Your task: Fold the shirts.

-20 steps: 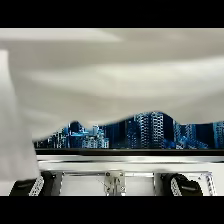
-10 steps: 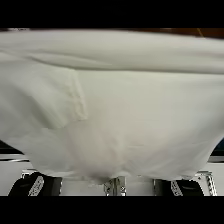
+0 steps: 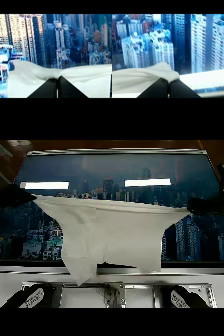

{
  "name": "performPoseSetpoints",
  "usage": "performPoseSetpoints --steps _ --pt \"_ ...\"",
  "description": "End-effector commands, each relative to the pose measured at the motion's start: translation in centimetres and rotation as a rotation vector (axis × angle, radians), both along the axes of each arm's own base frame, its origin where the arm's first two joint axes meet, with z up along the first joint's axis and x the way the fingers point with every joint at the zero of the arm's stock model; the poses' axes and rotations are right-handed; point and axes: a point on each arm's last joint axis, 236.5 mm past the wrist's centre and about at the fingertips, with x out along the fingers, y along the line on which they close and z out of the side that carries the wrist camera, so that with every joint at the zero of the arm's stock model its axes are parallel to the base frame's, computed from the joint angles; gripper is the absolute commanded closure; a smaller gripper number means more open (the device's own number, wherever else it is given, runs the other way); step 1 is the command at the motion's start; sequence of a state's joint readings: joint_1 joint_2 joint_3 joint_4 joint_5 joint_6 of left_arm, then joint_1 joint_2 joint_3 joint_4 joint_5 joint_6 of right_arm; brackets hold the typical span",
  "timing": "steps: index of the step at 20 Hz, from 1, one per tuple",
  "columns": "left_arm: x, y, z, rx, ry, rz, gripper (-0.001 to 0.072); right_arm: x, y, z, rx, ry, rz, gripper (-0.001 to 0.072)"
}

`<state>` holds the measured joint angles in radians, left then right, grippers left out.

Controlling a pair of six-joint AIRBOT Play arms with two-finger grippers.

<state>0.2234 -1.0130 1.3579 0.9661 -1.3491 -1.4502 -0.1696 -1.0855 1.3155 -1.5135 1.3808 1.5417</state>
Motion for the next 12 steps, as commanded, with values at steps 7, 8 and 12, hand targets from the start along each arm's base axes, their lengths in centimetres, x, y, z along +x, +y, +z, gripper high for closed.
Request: performPoseSetpoints --steps 7,8,12 --pt "15.5 -1.9 -11.6 0.017 -0.172 -0.026 0.0664 19.2 5.5 -3.6 0.145 -0.534 0.033 0.0653" --pt "16.9 -1.6 -12.0 0.049 -0.214 -0.004 0.0664 20.5 6.1 -3.3 0.123 -0.595 0.047 0.0653" --pt "21.3 1.0 -12.6 0.115 -0.339 0.163 0.0663 24.2 7.5 -5.6 0.100 -0.708 0.028 0.0653"
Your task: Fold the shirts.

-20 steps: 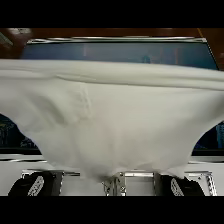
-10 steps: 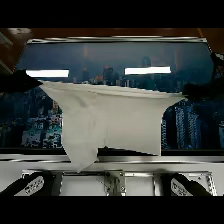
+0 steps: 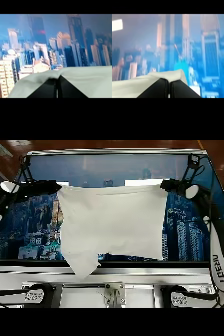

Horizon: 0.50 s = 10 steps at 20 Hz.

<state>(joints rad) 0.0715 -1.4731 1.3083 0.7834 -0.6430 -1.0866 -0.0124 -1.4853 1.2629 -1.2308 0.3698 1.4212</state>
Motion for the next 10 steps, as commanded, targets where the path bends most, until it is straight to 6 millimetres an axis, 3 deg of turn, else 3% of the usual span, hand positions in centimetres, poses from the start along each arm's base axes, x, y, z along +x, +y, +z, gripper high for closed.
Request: performPoseSetpoints --steps 1,3,5,8,10 --pt "3.7 2.0 -1.3 0.056 -0.105 0.123 0.0663 3.0 1.2 -2.1 0.021 -0.092 -0.040 0.0653" --pt "3.4 1.3 -3.9 0.046 -0.040 0.093 0.0663 2.3 1.8 -5.8 0.074 0.019 -0.050 0.0653" --pt "2.4 0.3 -6.0 0.041 0.032 0.037 0.0663 1.4 2.3 -7.8 0.088 0.100 -0.037 0.0653" --pt "0.7 -0.2 -7.7 0.060 0.113 -0.038 0.0664 0.2 2.6 -9.0 0.094 0.175 -0.019 0.0653" --pt "-1.8 -0.1 -8.6 0.069 0.203 -0.115 0.0665 -1.4 2.5 -9.2 0.099 0.248 0.000 0.0653"
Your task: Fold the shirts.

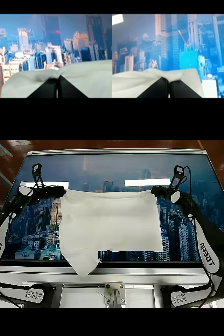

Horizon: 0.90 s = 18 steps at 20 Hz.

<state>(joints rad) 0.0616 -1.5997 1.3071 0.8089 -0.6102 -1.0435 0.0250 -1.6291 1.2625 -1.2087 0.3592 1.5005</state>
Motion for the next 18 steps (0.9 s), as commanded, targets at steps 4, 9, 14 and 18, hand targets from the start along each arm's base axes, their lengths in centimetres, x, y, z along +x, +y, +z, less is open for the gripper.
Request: performPoseSetpoints --steps 4,9,14,18 --pt "-9.2 0.5 -4.3 -0.017 0.396 -0.180 0.0665 -7.1 -0.2 -3.3 0.052 0.348 0.074 0.0654" --pt "-12.8 -0.8 -7.3 -0.055 0.609 -0.208 0.0664 -10.2 1.0 -7.4 0.082 0.530 0.106 0.0653" --pt "-13.4 -0.6 -7.1 -0.076 0.647 -0.197 0.0372 -9.8 0.3 -6.3 0.095 0.511 0.087 0.0112" --pt "-15.0 3.4 -2.0 -0.133 0.698 -0.167 0.0183 -12.3 -4.8 -0.1 -0.074 0.506 0.135 0.0091"
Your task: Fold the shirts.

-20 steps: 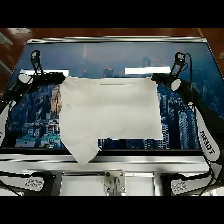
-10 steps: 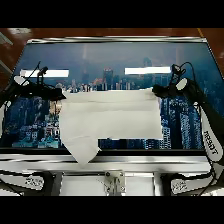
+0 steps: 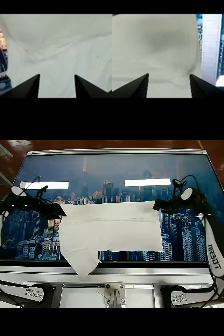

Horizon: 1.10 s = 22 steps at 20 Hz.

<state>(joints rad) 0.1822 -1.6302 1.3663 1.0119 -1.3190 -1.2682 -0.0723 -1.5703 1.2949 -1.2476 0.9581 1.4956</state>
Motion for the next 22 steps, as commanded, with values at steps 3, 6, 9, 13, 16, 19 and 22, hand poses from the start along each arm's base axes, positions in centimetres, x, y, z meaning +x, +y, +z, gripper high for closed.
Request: performPoseSetpoints --steps 3,6,9,13,16,19,22 --pt "-5.0 6.9 6.0 0.013 0.083 0.099 0.0184 -9.1 -8.8 5.2 -0.094 0.206 0.003 0.0098" --pt "-10.6 8.4 4.9 0.017 0.196 0.148 0.0160 -15.3 -13.3 5.2 0.001 0.355 -0.132 0.0096" --pt "-15.5 5.6 0.7 -0.007 0.199 0.198 0.0160 -18.0 -13.6 3.1 0.101 0.350 -0.239 0.0095" --pt "-19.9 1.1 -3.8 -0.097 0.181 0.309 0.0047 -17.6 -10.2 0.2 0.240 0.286 -0.254 0.0095" --pt "-21.4 -0.4 -5.8 -0.143 0.222 0.345 0.0050 -15.3 -9.3 0.2 0.290 0.199 -0.296 0.0096" --pt "-22.1 -1.1 -7.0 -0.131 0.244 0.319 0.0057 -14.8 -9.3 0.3 0.286 0.183 -0.296 0.0096" --pt "-21.9 -2.5 -8.1 -0.131 0.263 0.285 0.0123 -14.8 -9.2 0.3 0.285 0.184 -0.290 0.0096"
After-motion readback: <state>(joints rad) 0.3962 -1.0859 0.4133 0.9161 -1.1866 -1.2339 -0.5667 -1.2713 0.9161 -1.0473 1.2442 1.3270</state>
